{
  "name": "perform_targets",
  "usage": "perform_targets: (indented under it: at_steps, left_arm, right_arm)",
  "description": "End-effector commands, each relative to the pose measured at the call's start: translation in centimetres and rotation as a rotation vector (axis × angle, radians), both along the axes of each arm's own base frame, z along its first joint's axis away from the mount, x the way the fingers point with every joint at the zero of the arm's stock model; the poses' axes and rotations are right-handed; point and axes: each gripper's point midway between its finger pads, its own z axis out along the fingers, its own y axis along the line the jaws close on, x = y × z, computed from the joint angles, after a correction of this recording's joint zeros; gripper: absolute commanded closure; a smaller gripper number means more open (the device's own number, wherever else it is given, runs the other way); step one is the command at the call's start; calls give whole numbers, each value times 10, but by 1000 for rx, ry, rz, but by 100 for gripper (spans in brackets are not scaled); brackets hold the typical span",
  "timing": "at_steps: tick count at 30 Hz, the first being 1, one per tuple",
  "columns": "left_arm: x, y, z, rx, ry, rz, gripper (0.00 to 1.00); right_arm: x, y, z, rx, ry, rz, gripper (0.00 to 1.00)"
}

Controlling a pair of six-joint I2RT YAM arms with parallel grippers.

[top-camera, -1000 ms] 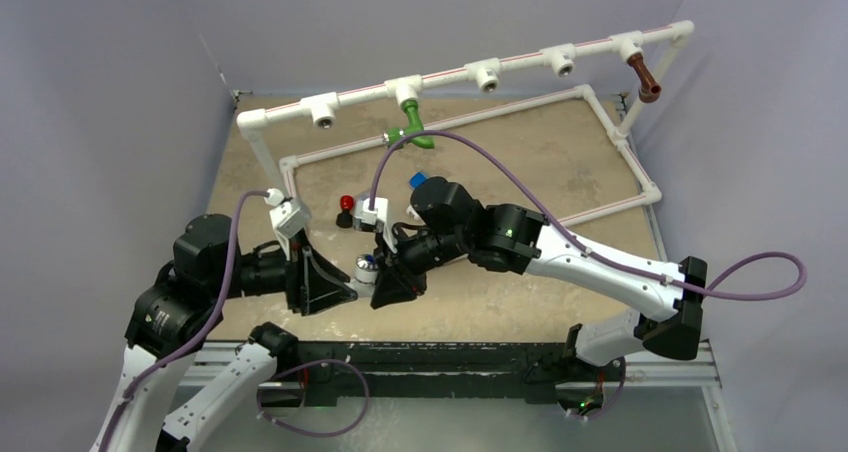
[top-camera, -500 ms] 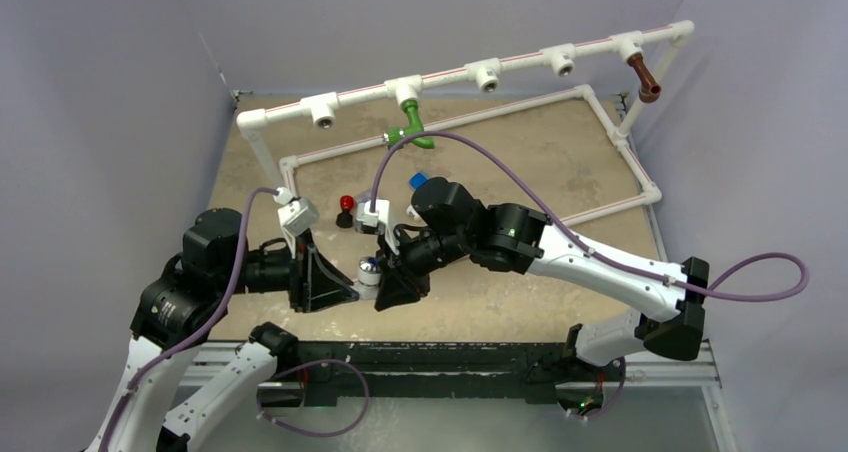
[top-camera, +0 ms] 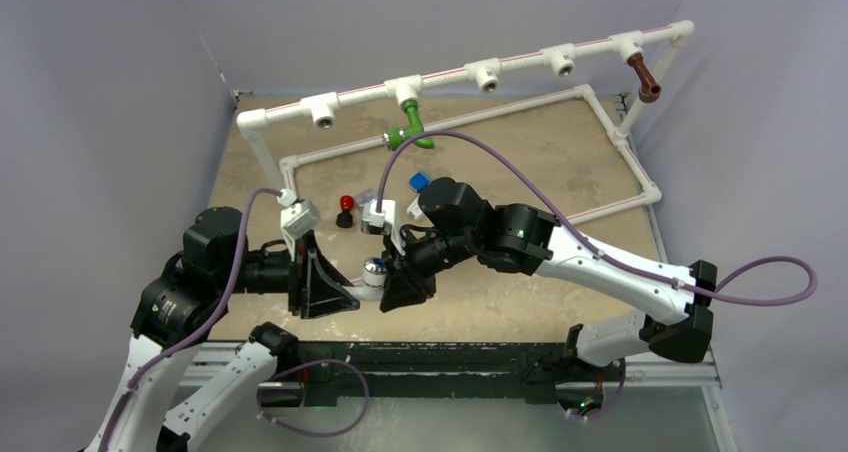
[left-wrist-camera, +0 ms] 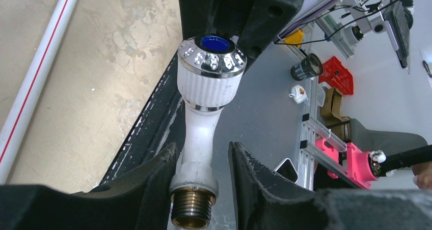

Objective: Install the water faucets

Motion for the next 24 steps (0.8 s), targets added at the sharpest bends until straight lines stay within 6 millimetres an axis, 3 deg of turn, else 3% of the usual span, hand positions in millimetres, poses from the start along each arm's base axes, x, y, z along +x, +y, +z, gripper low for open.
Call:
perform_targets:
  at_steps: [1,10,12,15,22,24]
  left_arm:
    - [-15,0,19,-51,-45,-73,57]
    - [-14,-1,18,-49,-38,-68,54]
    - [-14,0,17,-46,-40,-67,65]
    - [-15,-1,16,-48,-36,-74,99]
    - [-14,-1,22,-74,-54,-57,100]
    - [-14,-2,23,-86,-56,-57,100]
  right_arm:
    - [3,-8,9,11,-5,-35,100]
    - [2,-8,8,5,5,-37,100]
    - [3,-8,8,4,5,-40,100]
    - [2,-8,10,11,10,-39,100]
    - [-1,-9,15,66,12,-34,100]
    - [-2,-9,18,103,5,-35,89]
